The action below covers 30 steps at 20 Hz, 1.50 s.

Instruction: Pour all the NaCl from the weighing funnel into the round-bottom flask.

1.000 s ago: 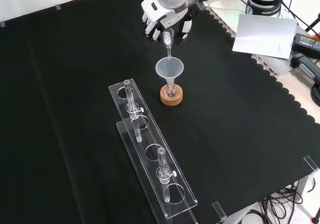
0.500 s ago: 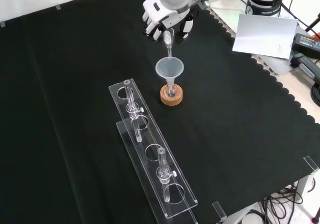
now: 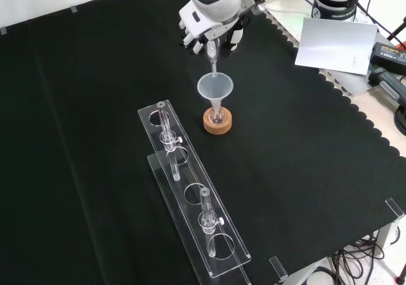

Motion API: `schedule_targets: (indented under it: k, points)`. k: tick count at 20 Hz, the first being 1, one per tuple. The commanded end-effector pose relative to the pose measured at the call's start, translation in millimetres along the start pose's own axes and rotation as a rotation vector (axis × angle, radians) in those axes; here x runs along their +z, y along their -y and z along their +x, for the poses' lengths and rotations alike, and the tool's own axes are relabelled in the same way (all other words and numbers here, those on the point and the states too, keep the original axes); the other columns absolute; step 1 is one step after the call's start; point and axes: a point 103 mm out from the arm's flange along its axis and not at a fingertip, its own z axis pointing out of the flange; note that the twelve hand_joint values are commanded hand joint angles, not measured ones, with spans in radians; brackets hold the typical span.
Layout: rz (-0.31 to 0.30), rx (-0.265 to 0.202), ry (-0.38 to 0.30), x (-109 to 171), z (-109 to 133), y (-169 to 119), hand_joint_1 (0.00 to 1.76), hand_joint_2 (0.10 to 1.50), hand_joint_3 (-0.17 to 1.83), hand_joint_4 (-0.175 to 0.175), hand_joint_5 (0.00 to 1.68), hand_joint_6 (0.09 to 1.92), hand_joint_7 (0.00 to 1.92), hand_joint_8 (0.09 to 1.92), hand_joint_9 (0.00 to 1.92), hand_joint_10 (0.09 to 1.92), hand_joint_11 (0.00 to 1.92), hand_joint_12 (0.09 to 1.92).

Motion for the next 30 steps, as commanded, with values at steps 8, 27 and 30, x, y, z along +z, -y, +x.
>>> schedule_targets:
  k: [8, 27, 30]
  points:
    - [0.012, 0.017, 0.089, -9, 9, 1, 1.11, 0.68, 0.66, 0.175, 1.22, 0.77, 0.71, 0.64, 1.03, 0.28, 0.89, 1.00]
    - [0.029, 0.037, 0.152, -14, 8, 2, 1.11, 0.68, 0.65, 0.175, 1.22, 0.76, 0.70, 0.64, 1.02, 0.27, 0.89, 1.00]
    - [0.031, 0.041, 0.161, -15, 9, 3, 1.11, 0.68, 0.65, 0.175, 1.22, 0.76, 0.70, 0.64, 1.02, 0.27, 0.89, 1.00]
